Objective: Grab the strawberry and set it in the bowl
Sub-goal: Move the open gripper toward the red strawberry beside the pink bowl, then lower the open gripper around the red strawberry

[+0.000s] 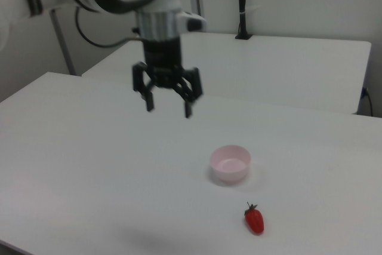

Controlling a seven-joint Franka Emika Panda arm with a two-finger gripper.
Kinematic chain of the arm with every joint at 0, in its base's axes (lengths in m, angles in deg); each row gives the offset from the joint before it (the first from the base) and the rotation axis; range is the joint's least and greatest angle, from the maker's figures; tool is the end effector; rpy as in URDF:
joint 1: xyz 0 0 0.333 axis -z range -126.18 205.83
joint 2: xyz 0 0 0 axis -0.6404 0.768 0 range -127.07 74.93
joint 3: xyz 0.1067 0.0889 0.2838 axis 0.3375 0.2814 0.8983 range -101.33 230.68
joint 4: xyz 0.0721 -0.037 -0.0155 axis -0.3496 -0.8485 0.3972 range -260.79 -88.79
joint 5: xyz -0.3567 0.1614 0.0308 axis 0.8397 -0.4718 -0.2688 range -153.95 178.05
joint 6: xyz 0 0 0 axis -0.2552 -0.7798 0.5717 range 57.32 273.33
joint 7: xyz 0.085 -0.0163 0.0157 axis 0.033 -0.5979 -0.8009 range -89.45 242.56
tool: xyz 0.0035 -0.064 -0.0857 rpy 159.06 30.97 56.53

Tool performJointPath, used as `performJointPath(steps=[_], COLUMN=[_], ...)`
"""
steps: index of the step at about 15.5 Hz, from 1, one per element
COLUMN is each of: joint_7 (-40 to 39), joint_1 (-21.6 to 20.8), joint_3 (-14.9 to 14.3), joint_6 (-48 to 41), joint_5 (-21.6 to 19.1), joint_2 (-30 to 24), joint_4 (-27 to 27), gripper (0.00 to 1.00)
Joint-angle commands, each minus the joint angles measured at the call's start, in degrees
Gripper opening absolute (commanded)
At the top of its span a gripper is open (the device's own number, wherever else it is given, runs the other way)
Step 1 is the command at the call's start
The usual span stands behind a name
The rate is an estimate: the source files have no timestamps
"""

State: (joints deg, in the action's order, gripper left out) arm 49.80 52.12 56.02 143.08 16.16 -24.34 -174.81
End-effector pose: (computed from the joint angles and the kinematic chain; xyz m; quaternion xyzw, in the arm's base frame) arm 0.5135 -0.2041 0.6007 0.9962 0.0493 -0.0710 0.0103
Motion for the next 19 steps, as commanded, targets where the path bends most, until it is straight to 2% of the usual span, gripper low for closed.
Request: performJointPath(steps=[1,2,4,10,15,17,19], joint_7=[-10.0,-14.4,-18.5,-28.8,-29.0,-28.2,-26.4], joint_1=[5.5,7.2,9.2,15.4,15.3,15.0,14.8], joint_3=[0.0,0.0,0.0,-0.1,-0.1,0.0,0.5], joint_6=[8.4,13.5,20.1,33.4,39.8,41.3,42.4], joint_5=[-0.8,-0.8,-0.3,0.0,-0.1,-0.3,-0.5], joint_2=[-0.1,0.4,2.4,14.0,19.6,20.9,21.7], joint_4=[-6.6,-10.1,-12.7,-12.7,-12.6,-12.6,-12.6], gripper=[1.0,1.0,1.0,1.0,1.0,0.9,0.85])
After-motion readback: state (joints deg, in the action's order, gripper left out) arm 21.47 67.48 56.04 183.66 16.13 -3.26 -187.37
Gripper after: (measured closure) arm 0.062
